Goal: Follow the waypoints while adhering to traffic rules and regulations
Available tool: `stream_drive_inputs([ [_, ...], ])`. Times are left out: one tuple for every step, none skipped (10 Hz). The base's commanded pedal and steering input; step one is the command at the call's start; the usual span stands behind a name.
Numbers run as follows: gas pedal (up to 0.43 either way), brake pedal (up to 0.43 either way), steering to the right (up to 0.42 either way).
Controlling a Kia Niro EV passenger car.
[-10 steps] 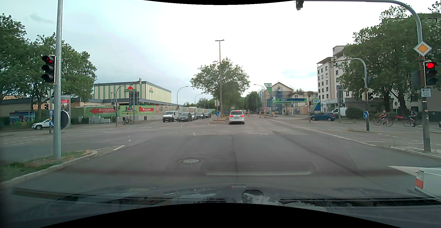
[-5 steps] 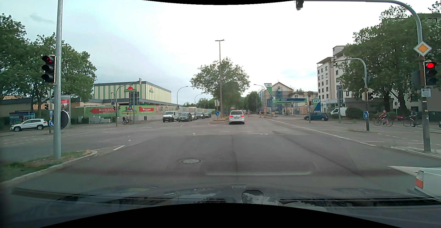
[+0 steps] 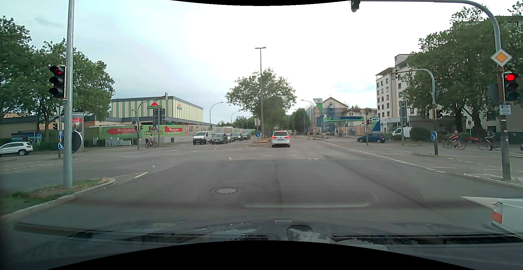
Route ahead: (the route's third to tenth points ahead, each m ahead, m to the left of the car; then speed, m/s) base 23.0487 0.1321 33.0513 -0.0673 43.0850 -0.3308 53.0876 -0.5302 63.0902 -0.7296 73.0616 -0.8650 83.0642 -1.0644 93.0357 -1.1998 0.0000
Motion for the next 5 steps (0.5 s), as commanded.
stream_drive_inputs([
  [0.000, 0.262, 0.002],
  [0.000, 0.262, 0.002],
  [0.000, 0.262, 0.002],
  [0.000, 0.262, 0.002],
  [0.000, 0.262, 0.002],
])
